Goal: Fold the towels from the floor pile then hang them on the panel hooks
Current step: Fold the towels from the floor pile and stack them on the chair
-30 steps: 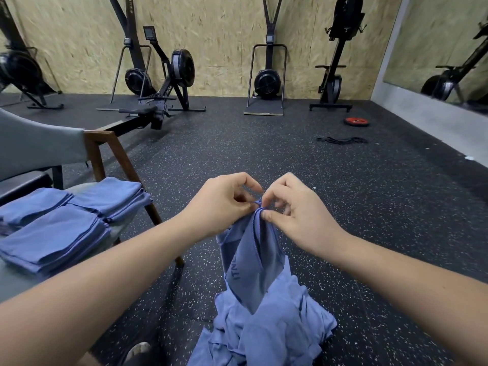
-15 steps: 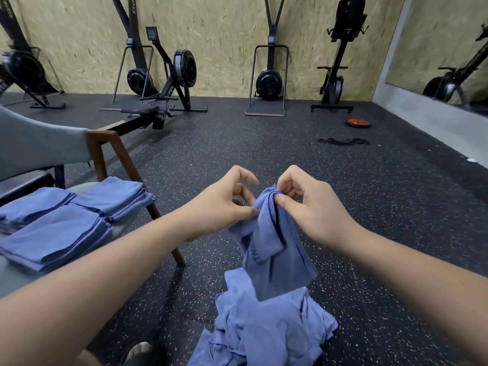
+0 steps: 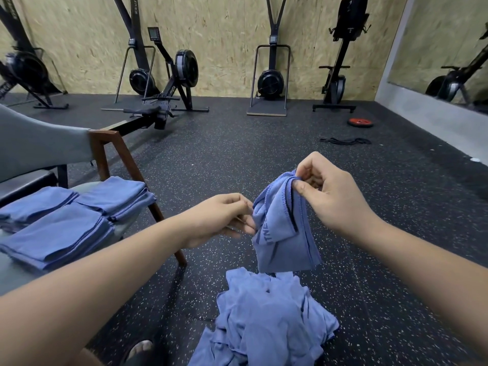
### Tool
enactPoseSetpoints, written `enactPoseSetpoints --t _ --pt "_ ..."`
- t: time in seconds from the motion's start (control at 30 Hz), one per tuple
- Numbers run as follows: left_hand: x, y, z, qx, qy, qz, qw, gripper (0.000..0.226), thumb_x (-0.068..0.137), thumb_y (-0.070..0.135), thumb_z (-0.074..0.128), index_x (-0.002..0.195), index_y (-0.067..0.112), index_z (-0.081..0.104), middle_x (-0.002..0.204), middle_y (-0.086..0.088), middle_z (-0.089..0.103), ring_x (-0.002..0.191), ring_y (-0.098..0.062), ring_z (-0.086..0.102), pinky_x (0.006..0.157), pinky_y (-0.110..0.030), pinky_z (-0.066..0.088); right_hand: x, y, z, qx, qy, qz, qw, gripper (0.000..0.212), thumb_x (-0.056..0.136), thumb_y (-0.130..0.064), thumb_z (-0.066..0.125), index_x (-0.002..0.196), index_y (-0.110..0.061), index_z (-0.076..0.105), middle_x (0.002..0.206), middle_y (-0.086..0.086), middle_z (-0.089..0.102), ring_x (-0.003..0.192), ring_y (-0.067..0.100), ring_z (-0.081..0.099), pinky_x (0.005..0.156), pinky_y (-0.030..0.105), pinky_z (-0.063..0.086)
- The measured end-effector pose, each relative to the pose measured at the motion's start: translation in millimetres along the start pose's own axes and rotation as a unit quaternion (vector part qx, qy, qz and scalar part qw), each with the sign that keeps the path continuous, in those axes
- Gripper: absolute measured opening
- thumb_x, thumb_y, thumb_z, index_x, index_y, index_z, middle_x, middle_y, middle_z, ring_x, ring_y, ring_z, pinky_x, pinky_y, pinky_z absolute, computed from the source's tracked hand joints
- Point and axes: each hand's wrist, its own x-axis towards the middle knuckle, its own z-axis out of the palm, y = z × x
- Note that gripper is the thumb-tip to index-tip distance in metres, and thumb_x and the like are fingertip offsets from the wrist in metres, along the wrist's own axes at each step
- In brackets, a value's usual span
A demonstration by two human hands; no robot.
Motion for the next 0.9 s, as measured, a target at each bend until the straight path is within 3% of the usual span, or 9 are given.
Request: enactPoseSetpoints --t 0.07,0.23,0.4,0.53,0.63,0.77,0.9 --pt "1 3 3 -0.055 -0.005 -0.002 0.998 0.007 0.104 0.012 0.059 0.109 0.017 0.062 0.098 -0.01 0.075 0.096 -0.023 0.076 0.079 -0.033 0.056 0 1 0 -0.002 0.005 0.002 1.0 0.021 0.098 -0.008 0.072 0.095 -0.024 0.06 0.085 -0.006 0.068 0.079 0.012 0.063 0.075 0.021 0.049" --pt "3 5 6 -0.076 -0.023 0.001 0.997 0.028 0.094 0.001 0.073 0.113 0.017 0.061 0.1 -0.009 0.075 0.085 -0.018 0.074 0.077 -0.032 0.059 0 4 0 -0.006 0.008 0.008 1.0 0.02 0.097 -0.009 0.072 0.095 -0.024 0.06 0.085 -0.006 0.069 0.081 0.014 0.064 0.077 0.026 0.052" --pt "3 10 3 -0.064 0.055 0.018 0.996 0.034 0.089 -0.009 0.068 0.109 0.016 0.056 0.088 -0.014 0.067 0.064 -0.016 0.063 0.064 -0.029 0.053 -1 7 -2 -0.014 0.008 0.01 1.0 0.02 0.098 -0.009 0.072 0.094 -0.024 0.06 0.084 -0.007 0.068 0.077 0.01 0.061 0.075 0.023 0.05" --pt "2 11 -4 0.07 0.14 0.076 0.985 0.031 0.086 -0.005 0.065 0.108 0.013 0.053 0.077 -0.011 0.062 0.054 -0.013 0.055 0.055 -0.027 0.043 0 7 -3 -0.018 -0.012 0.011 1.0 0.02 0.098 -0.008 0.073 0.093 -0.023 0.06 0.085 -0.006 0.068 0.079 0.015 0.063 0.077 0.032 0.054" --pt "-2 12 -10 0.223 0.202 0.128 0.945 0.032 0.08 0.007 0.071 0.1 0.026 0.055 0.084 0.002 0.069 0.058 -0.01 0.055 0.052 -0.023 0.044 0 4 -3 -0.017 -0.015 0.011 1.0 0.02 0.098 -0.008 0.073 0.093 -0.022 0.06 0.086 -0.005 0.068 0.079 0.016 0.063 0.078 0.033 0.054" --pt "-2 14 -7 0.284 0.175 0.201 0.921 0.027 0.088 0.004 0.064 0.096 0.026 0.053 0.097 0.005 0.059 0.058 -0.007 0.054 0.055 -0.026 0.042 1 3 -2 -0.001 -0.003 0.024 1.0 0.021 0.097 -0.009 0.073 0.092 -0.025 0.06 0.084 -0.004 0.068 0.079 0.019 0.062 0.076 0.031 0.053" --pt "-4 12 7 0.34 0.145 0.269 0.889 0.021 0.09 0.008 0.064 0.091 0.028 0.056 0.107 0.008 0.055 0.084 -0.013 0.063 0.075 -0.032 0.051 2 0 0 0.0 0.003 0.028 1.0 0.021 0.096 -0.01 0.074 0.092 -0.025 0.06 0.083 -0.004 0.067 0.075 0.014 0.06 0.073 0.024 0.05"
